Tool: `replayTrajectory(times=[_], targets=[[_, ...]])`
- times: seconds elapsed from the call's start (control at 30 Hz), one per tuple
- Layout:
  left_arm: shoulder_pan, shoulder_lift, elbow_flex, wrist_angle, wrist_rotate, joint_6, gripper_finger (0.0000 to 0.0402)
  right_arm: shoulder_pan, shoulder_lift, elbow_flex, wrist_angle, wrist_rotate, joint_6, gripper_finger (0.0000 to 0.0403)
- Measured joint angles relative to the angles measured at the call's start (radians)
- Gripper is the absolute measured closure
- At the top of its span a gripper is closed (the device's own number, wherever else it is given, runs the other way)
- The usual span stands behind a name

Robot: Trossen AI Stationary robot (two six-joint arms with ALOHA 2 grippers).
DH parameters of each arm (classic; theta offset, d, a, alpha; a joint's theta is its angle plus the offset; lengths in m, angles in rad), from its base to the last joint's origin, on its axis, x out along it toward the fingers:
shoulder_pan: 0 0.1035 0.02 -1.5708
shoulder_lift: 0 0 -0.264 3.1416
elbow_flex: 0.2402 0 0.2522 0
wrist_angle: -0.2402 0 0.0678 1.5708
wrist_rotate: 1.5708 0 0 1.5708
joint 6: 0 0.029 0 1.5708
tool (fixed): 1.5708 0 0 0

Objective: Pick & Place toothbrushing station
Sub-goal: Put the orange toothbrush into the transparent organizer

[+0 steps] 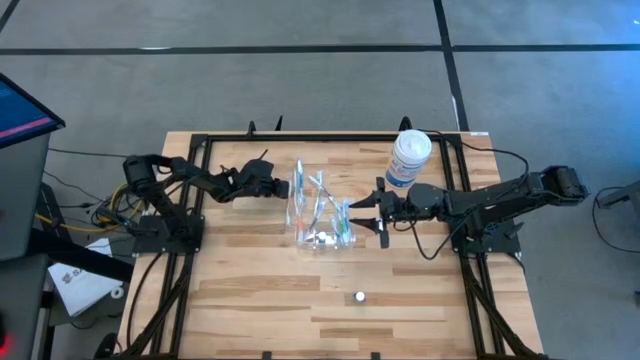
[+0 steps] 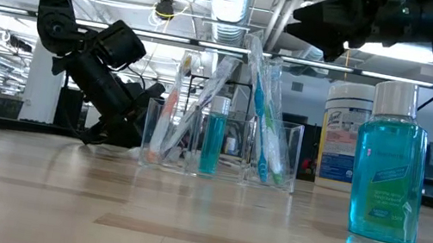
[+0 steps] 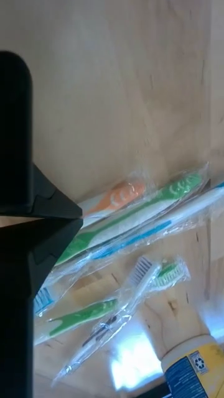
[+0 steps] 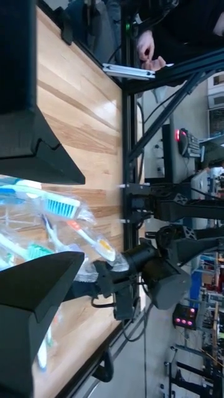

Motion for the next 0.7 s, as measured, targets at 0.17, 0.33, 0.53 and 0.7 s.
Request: replayTrajectory(times=[0.17,0.33,0.53,0.7], targets=[[-0.001,-0.008,-0.002,-0.003,-0.002,0.019,0.0401,0.000,0.001,0.000,-0.002,0.000,0.000,0.0226],[-0.010,-0.073,-0.007,-0.012,0.000,0.029,0.0401,0.000,0.001,0.000,-0.002,0.000,0.000,0.0226],[-0.016,-0.183,-0.041,-0.028,-0.008,0.043,0.0401,0.000,0.001,0.000,-0.002,0.000,0.000,0.0226],[-0.032,-0.289,-0.075,-0.028,-0.009,0.052,0.0401,0.000,0.001,0.000,-0.002,0.000,0.000,0.0226]])
